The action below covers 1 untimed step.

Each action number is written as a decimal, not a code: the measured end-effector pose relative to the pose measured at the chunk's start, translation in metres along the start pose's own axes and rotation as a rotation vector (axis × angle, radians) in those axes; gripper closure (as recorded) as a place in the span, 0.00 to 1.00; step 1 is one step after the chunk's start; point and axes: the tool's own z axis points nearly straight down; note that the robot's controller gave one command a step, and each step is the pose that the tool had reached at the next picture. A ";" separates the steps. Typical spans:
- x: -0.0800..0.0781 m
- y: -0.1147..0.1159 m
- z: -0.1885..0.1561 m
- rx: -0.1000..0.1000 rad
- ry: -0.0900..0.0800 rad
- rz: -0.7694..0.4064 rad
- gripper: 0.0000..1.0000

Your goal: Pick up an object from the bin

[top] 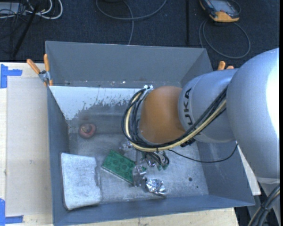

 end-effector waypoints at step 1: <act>-0.019 0.032 0.001 0.003 -0.001 0.106 0.00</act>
Offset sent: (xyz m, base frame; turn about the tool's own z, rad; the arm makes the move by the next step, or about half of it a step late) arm 0.0090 0.0383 -0.0051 0.1063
